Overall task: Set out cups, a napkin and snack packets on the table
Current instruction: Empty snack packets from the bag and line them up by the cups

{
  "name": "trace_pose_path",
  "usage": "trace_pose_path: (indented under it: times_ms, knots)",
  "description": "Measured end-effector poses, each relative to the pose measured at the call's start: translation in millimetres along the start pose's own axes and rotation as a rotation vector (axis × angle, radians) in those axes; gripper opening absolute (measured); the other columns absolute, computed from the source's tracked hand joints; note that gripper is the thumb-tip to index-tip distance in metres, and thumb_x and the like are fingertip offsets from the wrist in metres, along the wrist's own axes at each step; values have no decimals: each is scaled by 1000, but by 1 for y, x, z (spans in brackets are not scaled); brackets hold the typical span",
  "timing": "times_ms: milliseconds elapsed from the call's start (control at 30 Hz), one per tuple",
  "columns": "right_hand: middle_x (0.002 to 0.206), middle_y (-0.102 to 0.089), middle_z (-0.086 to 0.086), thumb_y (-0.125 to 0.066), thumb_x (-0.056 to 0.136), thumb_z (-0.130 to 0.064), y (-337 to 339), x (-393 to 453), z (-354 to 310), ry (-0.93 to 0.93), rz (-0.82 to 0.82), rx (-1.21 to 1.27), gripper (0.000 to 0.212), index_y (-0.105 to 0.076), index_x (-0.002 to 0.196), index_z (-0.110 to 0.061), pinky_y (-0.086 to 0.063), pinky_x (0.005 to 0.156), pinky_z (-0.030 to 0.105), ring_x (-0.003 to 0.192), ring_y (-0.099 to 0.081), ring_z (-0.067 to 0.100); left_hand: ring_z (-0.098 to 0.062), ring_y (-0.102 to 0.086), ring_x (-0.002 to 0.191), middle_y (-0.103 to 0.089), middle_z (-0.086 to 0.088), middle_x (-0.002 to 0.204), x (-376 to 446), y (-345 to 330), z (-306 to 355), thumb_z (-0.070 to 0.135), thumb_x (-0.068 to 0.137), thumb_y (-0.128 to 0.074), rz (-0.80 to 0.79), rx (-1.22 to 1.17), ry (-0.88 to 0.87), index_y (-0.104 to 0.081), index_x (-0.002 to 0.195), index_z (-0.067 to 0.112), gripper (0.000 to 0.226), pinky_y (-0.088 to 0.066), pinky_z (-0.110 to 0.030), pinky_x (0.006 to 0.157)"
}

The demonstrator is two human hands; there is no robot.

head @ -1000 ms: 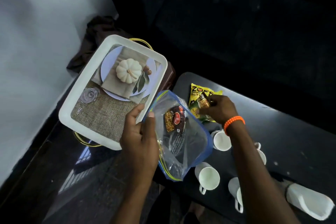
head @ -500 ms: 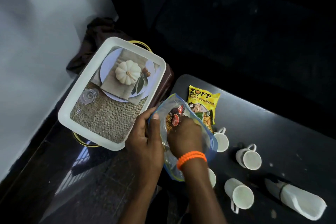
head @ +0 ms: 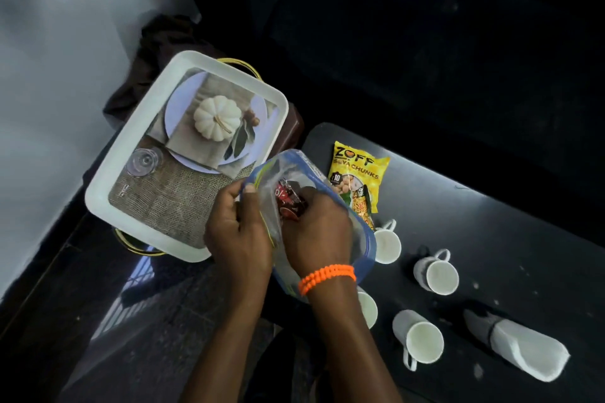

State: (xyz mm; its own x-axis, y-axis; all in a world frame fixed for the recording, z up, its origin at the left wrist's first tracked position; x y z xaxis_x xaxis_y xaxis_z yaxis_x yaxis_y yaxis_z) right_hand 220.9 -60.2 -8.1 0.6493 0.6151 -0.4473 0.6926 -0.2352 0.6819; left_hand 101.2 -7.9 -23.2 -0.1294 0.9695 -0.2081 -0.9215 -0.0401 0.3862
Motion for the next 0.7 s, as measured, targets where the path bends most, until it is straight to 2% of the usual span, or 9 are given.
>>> trace_pose_path:
  times_ms: [67,133,233,300,400,467,533,600,700]
  knots:
    - [84,-74,-2,-47,73,-50,29,-16,-16,122,112,42,44,-76,92,-23,-35,65,20,81,-67,19,-20,-68,89,-75,-3,96,9,0,1,24,102,-59,34,18,11,-73,108,14,19,-56,-44,87]
    - [83,-65,-10,-56,71,-42,52,-34,-30,210,107,57,34,-76,92,-24,-31,61,16,82,-61,15,-21,-66,88,-75,-5,95,14,5,-2,25,102,-58,83,16,28,-73,109,11,22,-57,-47,87]
    - [92,-68,-12,-71,72,-34,81,-50,-44,295,48,147,32,-77,103,-33,-50,72,23,85,-64,11,-37,-67,92,-71,-20,100,14,13,-8,30,102,-53,56,-9,-13,-68,111,10,26,-55,-53,89]
    - [92,-74,-9,-77,74,-28,109,-49,-46,343,73,358,29,-78,102,-33,-58,73,30,82,-70,10,-26,-63,87,-71,-17,97,13,20,-11,25,103,-55,111,1,-43,-70,110,5,26,-53,-42,86]
    - [92,-80,0,-82,81,-10,145,-22,-20,373,196,693,22,-79,101,-17,-60,71,23,81,-76,10,-8,-57,84,-70,-7,95,10,26,-18,23,102,-56,180,-36,16,-71,109,1,27,-47,-30,80]
    - [95,-81,6,-80,85,-9,147,12,19,276,250,822,19,-77,104,-11,-60,72,22,83,-77,15,-3,-56,80,-68,1,91,8,28,-23,22,103,-56,178,-89,42,-70,107,1,26,-46,-27,79]
    - [101,-80,14,-77,87,-6,122,53,65,42,132,884,20,-75,107,-4,-62,76,28,85,-78,22,6,-57,78,-67,11,88,6,30,-24,21,104,-55,178,-110,38,-69,106,4,22,-46,-21,79]
    - [106,-77,25,-76,85,-1,85,83,108,-224,-35,873,23,-74,107,3,-63,82,39,82,-77,28,-6,-63,81,-68,9,89,3,29,-28,26,103,-54,151,-113,38,-70,105,14,20,-53,-28,79]
    - [99,-77,26,-83,78,-1,44,98,143,-371,-106,808,33,-72,108,9,-64,72,37,73,-76,28,-18,-57,75,-64,8,84,-4,20,-32,34,103,-53,17,-126,90,-67,94,32,17,-61,-42,64]
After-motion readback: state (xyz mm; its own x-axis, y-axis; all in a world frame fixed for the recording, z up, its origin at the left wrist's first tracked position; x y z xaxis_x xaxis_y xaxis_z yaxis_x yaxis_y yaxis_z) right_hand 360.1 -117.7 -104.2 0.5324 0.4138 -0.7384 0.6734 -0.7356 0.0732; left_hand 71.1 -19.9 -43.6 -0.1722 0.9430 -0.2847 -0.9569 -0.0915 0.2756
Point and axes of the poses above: each hand's wrist, its own x-axis towards the middle knuckle, its own y-axis out of the back of the hand, z = x × y, the point moved 5 cm from there along x, towards the middle knuckle
